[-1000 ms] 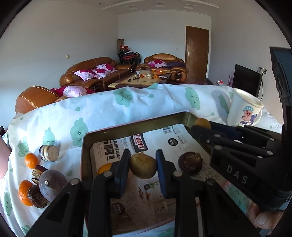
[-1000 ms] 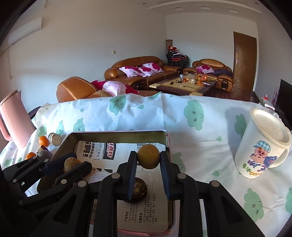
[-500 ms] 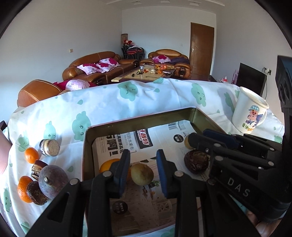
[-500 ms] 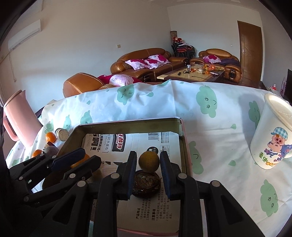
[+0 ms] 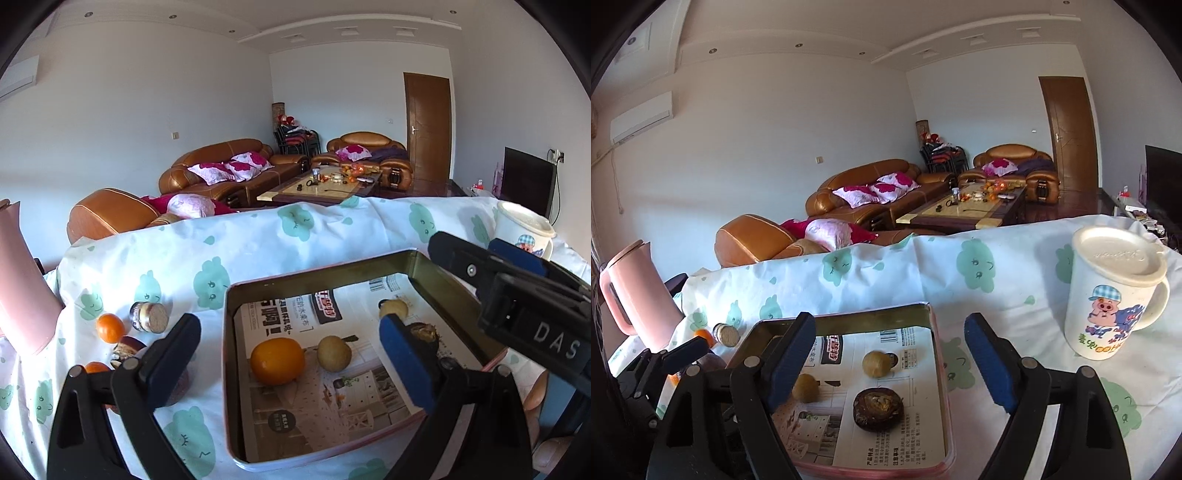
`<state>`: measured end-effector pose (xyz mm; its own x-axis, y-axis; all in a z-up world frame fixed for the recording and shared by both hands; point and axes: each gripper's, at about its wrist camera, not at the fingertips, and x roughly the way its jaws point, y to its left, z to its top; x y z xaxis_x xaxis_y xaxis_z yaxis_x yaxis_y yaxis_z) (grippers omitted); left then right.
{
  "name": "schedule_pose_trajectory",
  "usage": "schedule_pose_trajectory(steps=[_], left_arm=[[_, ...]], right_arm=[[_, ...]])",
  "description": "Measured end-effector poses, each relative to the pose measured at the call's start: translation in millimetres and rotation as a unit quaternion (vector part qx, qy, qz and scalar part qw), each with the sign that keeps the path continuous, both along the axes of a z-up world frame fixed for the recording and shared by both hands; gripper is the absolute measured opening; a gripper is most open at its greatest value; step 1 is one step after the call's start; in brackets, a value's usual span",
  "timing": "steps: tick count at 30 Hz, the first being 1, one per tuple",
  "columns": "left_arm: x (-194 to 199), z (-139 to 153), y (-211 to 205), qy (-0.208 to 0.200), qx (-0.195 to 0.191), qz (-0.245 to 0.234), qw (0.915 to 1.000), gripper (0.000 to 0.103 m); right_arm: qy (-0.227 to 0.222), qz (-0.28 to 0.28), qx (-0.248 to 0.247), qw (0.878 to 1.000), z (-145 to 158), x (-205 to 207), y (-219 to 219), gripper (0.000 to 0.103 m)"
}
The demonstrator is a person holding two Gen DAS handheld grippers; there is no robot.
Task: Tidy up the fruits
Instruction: 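Carry both fruits into the pink tin and open both tools to release, then grasp a large orange with the left tool while the right tool grasps a dark brown fruit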
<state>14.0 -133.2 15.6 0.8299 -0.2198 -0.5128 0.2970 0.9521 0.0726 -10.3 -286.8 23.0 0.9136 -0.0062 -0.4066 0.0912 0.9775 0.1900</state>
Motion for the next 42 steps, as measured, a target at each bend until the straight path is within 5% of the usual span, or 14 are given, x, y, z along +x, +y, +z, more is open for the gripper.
schedule_pose_trajectory(steps=[24, 42], left_arm=[[1.1, -2.9, 74.7, 0.009, -0.013, 0.05, 0.9986, 0.103], [28.4, -13.4, 179.6, 0.072, -0.043, 0.089, 0.9925, 0.103]], right_arm=[[-0.014, -0.038, -0.034, 0.999, -0.9, -26.2, 23.0, 0.084], [0.005, 0.055, -0.104, 0.993, -4.4, -33.8, 130.0, 0.084]])
